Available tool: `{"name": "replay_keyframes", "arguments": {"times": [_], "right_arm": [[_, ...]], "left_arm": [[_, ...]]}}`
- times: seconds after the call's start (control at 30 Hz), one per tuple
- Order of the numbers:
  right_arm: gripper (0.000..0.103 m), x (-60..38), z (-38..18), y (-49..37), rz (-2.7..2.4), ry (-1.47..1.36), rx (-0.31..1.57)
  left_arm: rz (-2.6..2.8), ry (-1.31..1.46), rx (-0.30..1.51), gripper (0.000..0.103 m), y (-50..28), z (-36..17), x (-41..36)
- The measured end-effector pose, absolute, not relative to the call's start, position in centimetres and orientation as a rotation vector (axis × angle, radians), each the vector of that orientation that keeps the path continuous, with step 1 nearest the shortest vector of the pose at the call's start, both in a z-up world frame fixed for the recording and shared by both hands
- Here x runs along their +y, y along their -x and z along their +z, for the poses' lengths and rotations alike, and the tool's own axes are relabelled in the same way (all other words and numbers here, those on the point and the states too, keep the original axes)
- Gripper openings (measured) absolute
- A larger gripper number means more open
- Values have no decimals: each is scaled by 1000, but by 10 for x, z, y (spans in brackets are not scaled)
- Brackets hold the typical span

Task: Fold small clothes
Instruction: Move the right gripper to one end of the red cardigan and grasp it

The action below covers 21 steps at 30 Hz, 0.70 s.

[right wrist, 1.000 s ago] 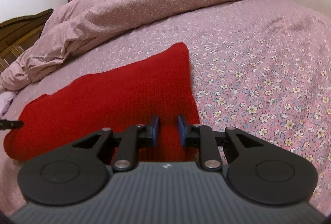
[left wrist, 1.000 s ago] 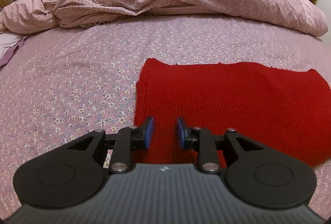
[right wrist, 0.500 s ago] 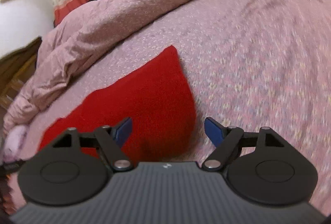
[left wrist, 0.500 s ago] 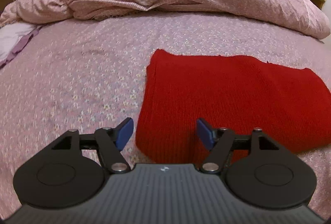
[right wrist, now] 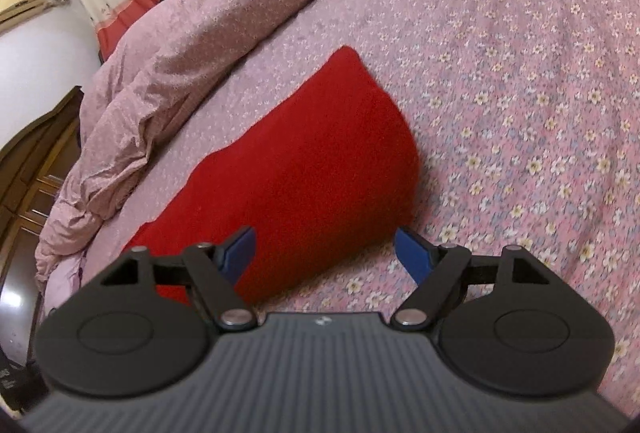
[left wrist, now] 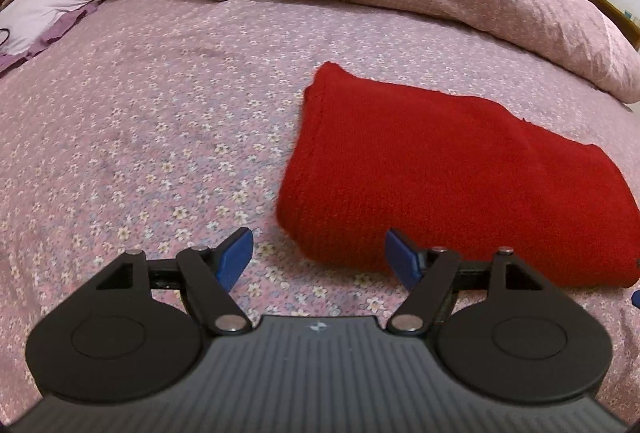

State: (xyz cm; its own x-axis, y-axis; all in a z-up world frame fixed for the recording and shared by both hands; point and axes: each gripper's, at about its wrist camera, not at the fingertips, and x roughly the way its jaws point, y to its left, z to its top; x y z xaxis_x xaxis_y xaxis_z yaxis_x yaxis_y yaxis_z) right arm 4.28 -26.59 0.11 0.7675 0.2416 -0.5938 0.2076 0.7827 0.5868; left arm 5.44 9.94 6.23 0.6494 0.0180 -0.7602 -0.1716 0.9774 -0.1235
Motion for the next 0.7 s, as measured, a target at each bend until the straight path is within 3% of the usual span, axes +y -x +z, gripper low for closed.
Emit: {"name": "replay_keyframes", "arguments": {"times": [0.7], "right_arm": [[80, -278, -24, -35, -84, -992, 653]], "left_arm": [[153, 182, 852, 82, -44, 65, 95]]}}
